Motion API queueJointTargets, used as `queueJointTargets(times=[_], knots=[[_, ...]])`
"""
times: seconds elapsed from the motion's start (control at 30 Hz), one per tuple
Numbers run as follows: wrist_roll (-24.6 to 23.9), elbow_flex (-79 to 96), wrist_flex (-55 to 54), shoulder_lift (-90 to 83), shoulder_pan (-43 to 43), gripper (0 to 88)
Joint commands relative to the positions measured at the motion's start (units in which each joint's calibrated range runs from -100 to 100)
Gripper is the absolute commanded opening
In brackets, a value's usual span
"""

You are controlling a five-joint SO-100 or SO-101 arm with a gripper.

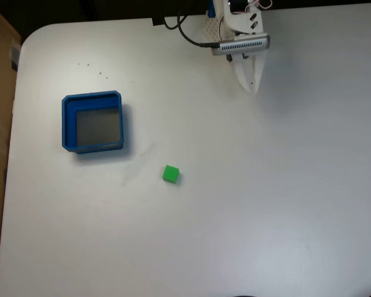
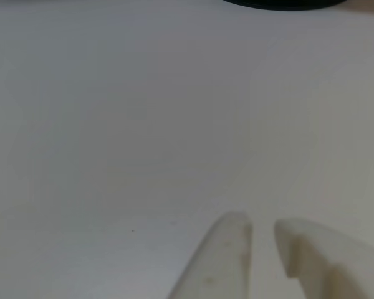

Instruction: Pick up green cube and drop it in the blue box

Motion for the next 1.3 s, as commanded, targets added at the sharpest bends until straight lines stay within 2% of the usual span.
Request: queueJointTargets(times=[0.0, 0.87, 1.27], knots=[[0.0, 0.3, 0.1, -0.7, 0.5, 0.6], [0.0, 0.2, 0.1, -0.7, 1.3, 0.6], [0.4, 0.2, 0.1, -0.3, 16.6, 0.6]])
